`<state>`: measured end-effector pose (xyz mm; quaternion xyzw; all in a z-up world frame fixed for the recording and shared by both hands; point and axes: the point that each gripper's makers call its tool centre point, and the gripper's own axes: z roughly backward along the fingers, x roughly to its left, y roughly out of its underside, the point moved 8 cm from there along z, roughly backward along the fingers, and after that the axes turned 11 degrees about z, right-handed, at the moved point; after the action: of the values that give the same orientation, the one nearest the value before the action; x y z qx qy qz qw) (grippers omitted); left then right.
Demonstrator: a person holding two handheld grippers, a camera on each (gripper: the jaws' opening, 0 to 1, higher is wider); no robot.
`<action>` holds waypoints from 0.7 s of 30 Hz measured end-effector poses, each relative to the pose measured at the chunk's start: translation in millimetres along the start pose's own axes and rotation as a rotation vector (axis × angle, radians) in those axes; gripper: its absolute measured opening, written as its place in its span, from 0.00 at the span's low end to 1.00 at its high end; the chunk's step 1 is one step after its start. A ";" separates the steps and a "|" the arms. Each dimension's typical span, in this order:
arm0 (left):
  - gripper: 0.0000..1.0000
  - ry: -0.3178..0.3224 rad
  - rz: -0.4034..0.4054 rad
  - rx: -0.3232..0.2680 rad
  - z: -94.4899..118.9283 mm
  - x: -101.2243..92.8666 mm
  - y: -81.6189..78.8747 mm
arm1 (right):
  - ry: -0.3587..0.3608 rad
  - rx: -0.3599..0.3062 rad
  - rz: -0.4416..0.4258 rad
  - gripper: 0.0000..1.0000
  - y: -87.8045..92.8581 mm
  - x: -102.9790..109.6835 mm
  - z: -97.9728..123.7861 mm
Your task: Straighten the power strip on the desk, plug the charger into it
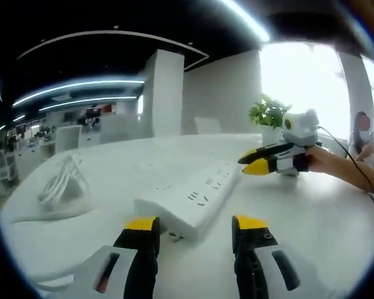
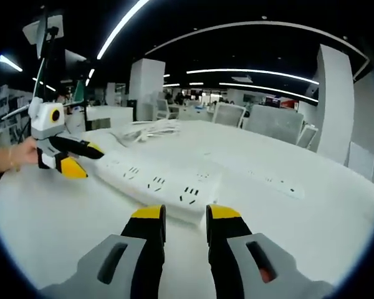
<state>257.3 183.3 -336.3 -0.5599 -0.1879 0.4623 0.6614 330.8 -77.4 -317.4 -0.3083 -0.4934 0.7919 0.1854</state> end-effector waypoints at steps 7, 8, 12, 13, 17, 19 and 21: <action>0.44 0.000 -0.007 0.001 -1.4 -1.7 -0.4 | -0.007 0.004 -0.014 0.25 0.1 0.3 -1.0; 0.44 -0.002 -0.014 0.003 -2.3 -2.2 -0.4 | -0.008 0.007 -0.011 0.25 0.4 0.6 -1.5; 0.44 -0.004 -0.007 0.013 -3.9 0.6 0.0 | -0.001 0.032 0.011 0.25 2.3 -0.7 -4.2; 0.44 -0.003 0.000 0.014 -4.3 1.3 0.3 | 0.001 0.043 0.014 0.25 3.2 -1.5 -5.0; 0.43 -0.003 0.003 0.017 -4.5 0.0 1.2 | -0.007 0.059 0.010 0.25 5.3 -3.1 -6.9; 0.43 -0.005 0.001 0.021 -4.5 0.3 1.2 | -0.005 0.057 0.013 0.25 4.9 -3.6 -7.7; 0.43 -0.004 0.006 0.022 -4.6 0.7 0.6 | -0.009 0.054 0.003 0.25 4.5 -4.1 -9.4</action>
<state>261.0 181.3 -338.4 -0.5523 -0.1826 0.4674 0.6657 340.2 -75.6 -323.3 -0.3005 -0.4721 0.8066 0.1904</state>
